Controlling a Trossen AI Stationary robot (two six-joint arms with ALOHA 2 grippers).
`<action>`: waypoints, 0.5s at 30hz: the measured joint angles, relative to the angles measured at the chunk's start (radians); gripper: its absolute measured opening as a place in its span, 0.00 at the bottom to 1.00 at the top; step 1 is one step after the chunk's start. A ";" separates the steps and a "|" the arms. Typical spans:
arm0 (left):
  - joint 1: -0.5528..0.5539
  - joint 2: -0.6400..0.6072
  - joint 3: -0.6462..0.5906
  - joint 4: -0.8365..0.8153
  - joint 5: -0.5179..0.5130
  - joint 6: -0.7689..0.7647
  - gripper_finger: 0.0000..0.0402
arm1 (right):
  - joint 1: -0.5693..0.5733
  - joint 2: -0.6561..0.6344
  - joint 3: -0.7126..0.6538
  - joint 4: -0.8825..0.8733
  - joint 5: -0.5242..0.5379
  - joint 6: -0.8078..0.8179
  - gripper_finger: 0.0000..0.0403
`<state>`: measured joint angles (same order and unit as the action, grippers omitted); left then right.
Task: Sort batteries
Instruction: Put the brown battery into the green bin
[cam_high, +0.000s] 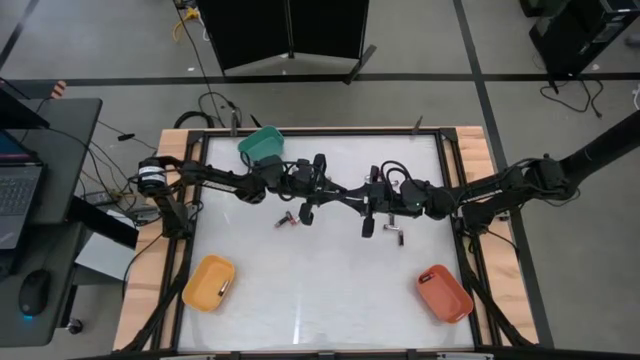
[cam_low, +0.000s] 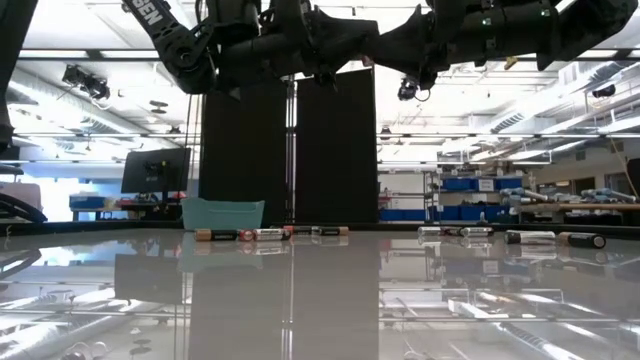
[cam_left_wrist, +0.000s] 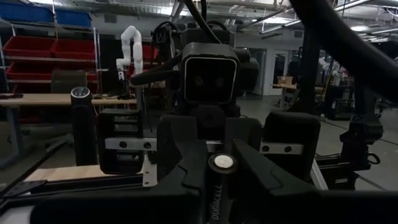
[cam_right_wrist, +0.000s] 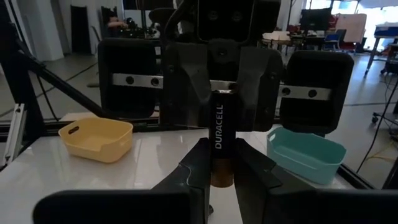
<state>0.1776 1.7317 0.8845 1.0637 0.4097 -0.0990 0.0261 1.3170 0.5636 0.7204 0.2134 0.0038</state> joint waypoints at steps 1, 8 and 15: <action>0.000 0.000 0.000 0.000 0.002 -0.001 0.14 | 0.000 0.000 0.000 0.000 0.000 0.003 0.14; 0.022 -0.057 0.000 -0.075 0.036 0.005 0.14 | -0.001 0.000 0.001 0.001 0.009 0.025 0.31; 0.066 -0.183 0.000 -0.340 0.021 0.145 0.14 | -0.003 -0.001 0.000 -0.050 0.141 0.014 0.49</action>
<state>0.2435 1.5483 0.8841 0.7241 0.4309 0.0461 0.0231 1.3159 0.5640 0.6700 0.3543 0.0180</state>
